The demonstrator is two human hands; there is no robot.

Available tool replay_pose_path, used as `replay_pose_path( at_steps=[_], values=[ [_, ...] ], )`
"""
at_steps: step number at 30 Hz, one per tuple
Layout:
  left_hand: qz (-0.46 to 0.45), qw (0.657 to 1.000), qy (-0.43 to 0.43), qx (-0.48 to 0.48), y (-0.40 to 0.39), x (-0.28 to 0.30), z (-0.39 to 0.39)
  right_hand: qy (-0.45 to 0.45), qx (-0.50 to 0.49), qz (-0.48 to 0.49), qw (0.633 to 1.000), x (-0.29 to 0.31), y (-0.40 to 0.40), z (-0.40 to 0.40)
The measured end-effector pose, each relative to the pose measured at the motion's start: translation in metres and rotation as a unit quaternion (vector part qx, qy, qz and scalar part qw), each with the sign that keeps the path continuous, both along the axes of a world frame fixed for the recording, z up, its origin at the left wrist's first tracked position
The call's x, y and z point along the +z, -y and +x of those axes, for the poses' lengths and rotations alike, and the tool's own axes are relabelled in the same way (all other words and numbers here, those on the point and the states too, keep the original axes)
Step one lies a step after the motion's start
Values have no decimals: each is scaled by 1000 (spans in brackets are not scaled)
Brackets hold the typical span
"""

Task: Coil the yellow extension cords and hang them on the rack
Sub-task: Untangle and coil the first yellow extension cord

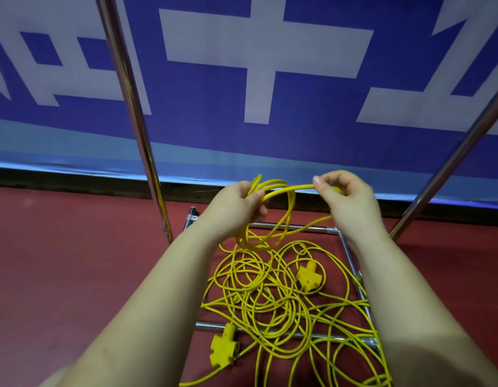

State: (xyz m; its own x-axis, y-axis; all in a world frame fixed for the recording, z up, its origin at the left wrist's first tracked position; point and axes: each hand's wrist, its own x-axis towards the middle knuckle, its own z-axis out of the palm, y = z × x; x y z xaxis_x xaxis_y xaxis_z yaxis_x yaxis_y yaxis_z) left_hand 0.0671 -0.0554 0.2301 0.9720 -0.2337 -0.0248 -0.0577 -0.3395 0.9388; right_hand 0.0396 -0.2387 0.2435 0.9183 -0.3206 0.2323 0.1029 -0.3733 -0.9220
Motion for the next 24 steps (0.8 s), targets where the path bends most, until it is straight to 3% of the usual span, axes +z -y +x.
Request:
replay_pose_path(
  at_steps=[5,9,13,16,20,24],
  values=[
    [9,999,-40,-3,-1,-6,3,31,30,-139,989,13,6,-3],
    [-13,998,-61,-1,3,-10,4,-21,70,-264,962,15,5,-6],
    [-26,999,-45,-12,7,-9,2,-69,126,-244,959,7,-3,-7],
    [15,998,-30,-51,11,-6,-5,-59,110,-199,972,1,-6,-4],
    [-47,992,-63,-96,16,-5,-12,-39,79,-194,977,-3,-7,-2],
    [0,994,-32,-107,15,-6,-15,-30,78,-181,980,-3,-6,-4]
  ],
)
